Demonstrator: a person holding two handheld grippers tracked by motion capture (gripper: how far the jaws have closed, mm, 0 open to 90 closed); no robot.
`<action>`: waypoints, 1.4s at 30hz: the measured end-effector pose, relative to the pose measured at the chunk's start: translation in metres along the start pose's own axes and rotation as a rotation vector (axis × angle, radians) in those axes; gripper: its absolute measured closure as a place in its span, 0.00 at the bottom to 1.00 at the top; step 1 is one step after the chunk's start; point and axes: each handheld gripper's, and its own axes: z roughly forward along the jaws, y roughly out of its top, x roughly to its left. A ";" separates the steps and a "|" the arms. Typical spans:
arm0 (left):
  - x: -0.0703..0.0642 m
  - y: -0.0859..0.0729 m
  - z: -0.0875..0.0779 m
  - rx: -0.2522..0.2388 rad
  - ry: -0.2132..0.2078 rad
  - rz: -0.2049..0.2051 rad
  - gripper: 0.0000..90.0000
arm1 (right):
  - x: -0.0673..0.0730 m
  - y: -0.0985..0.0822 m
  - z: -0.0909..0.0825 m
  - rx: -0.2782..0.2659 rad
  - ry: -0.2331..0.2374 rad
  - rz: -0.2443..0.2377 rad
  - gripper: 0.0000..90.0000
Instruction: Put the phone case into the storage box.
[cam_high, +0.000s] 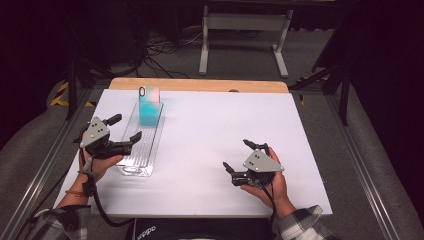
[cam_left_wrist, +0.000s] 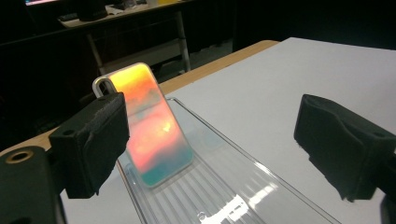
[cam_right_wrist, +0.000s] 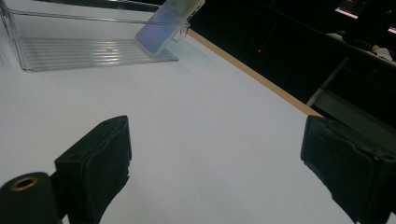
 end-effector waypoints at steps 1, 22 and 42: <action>0.000 0.000 -0.001 0.005 -0.002 0.003 0.11 | 0.000 0.000 0.000 -0.002 -0.002 -0.005 0.10; -0.019 0.004 -0.011 -0.033 -0.029 0.026 0.07 | 0.003 0.001 -0.013 -0.026 -0.008 0.002 0.11; -0.045 0.003 -0.017 -0.045 -0.062 0.074 0.07 | 0.006 -0.004 -0.028 -0.024 -0.009 0.017 0.11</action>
